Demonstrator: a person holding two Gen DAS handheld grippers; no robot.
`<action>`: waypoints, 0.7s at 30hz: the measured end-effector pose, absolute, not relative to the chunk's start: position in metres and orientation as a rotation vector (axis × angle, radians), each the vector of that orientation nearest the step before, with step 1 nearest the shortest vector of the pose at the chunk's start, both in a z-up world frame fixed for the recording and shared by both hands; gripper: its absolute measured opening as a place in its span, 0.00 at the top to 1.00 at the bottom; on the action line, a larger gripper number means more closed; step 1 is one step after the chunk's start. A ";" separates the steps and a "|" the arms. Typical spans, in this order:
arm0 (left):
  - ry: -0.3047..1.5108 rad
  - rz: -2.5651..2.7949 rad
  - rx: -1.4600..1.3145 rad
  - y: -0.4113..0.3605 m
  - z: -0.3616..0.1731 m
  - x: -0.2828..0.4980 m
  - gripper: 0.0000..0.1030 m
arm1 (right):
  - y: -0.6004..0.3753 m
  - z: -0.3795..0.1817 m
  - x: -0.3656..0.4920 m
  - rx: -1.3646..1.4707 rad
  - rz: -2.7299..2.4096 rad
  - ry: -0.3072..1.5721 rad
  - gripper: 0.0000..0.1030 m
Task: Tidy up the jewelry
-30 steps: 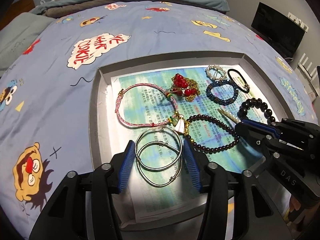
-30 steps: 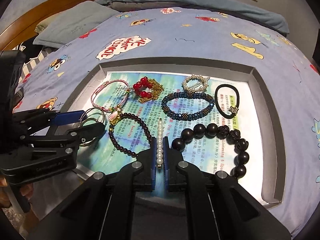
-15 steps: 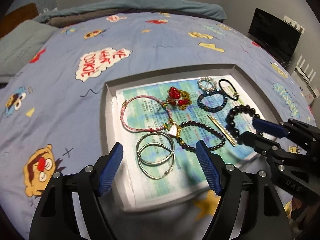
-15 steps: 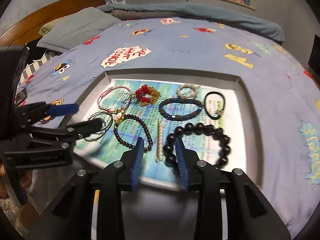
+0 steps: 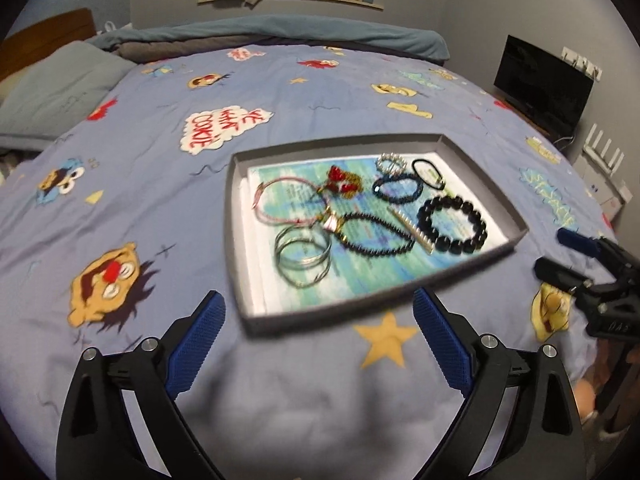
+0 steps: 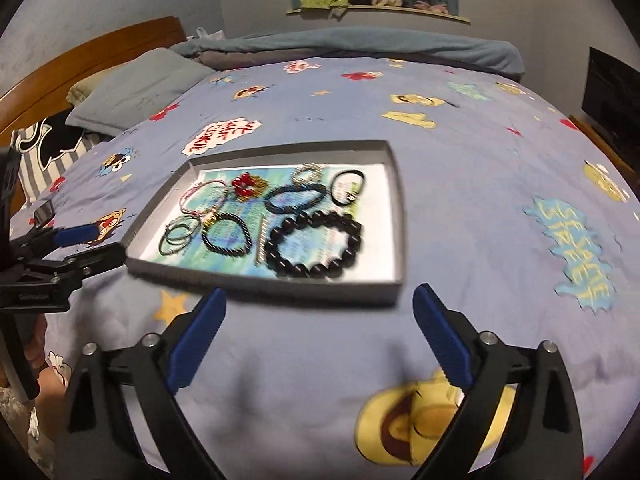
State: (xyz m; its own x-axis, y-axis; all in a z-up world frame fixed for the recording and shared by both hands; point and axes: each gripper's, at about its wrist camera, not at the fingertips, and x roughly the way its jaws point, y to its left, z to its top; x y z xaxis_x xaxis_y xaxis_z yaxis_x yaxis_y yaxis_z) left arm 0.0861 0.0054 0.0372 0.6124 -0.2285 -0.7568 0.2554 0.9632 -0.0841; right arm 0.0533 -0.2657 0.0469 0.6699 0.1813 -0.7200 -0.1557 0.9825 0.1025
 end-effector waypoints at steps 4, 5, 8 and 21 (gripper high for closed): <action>0.870 -0.267 0.025 0.008 0.036 0.066 0.08 | -0.275 0.044 0.039 0.047 0.177 0.814 0.05; 0.867 -0.263 0.025 0.008 0.036 0.062 0.08 | -0.276 0.043 0.036 0.045 0.176 0.813 0.05; 0.862 -0.241 0.027 0.009 0.033 0.050 0.08 | -0.274 0.039 0.029 0.043 0.177 0.811 0.05; 0.880 -0.161 0.091 0.004 0.003 0.033 0.08 | -0.249 0.021 0.019 -0.013 0.169 0.805 0.05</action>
State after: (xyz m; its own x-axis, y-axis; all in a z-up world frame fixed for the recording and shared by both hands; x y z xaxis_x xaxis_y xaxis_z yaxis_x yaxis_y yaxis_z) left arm 0.0335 0.0035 0.0032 0.6261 -0.1030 -0.7729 0.1781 0.9839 0.0131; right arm 0.0187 -0.2490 0.0210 0.6805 0.1458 -0.7181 -0.1554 0.9864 0.0530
